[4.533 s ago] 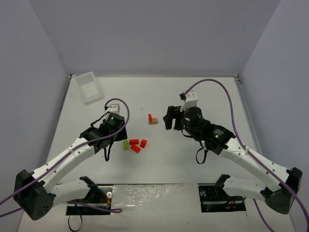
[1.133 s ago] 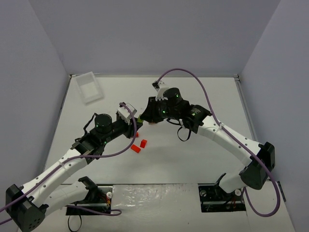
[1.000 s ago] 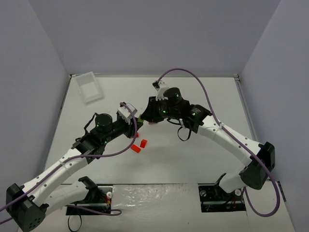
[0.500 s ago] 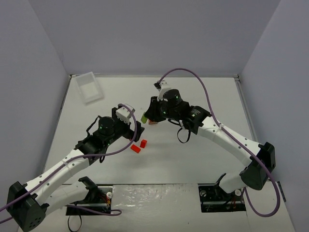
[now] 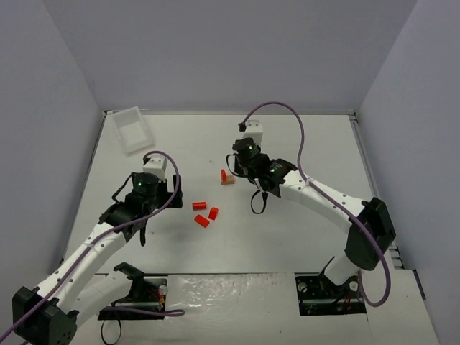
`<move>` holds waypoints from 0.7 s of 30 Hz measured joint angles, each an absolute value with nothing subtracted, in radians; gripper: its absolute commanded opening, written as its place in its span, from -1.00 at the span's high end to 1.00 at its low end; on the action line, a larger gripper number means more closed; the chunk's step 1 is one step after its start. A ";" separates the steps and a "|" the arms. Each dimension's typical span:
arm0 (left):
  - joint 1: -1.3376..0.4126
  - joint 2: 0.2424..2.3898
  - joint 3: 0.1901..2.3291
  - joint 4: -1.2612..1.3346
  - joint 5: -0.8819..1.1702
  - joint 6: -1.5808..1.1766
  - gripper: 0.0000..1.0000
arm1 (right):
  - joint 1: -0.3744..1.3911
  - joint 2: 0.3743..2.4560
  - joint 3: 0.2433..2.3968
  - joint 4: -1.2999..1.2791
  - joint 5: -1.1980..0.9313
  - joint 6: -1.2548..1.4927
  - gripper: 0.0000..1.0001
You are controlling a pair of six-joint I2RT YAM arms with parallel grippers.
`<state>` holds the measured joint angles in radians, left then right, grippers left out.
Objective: Build the wood block tower
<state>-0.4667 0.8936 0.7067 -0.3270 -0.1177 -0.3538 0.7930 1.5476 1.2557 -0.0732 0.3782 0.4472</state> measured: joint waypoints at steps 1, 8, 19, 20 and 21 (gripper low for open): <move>-0.456 0.889 0.707 -0.347 -0.120 -0.354 -0.91 | 0.789 1.570 1.250 -0.060 0.386 0.450 1.00; -0.443 0.887 0.710 -0.436 -0.137 -0.343 -0.92 | 0.776 1.686 1.212 0.007 0.400 0.458 1.00; -0.443 0.893 0.710 -0.436 -0.159 -0.341 -0.92 | 0.774 1.756 1.206 0.121 0.404 0.459 1.00; -0.443 0.895 0.710 -0.435 -0.159 -0.341 -0.92 | 0.774 1.762 1.205 0.127 0.404 0.458 1.00; -0.443 0.898 0.710 -0.433 -0.159 -0.342 -0.92 | 0.775 1.767 1.204 0.134 0.404 0.457 1.00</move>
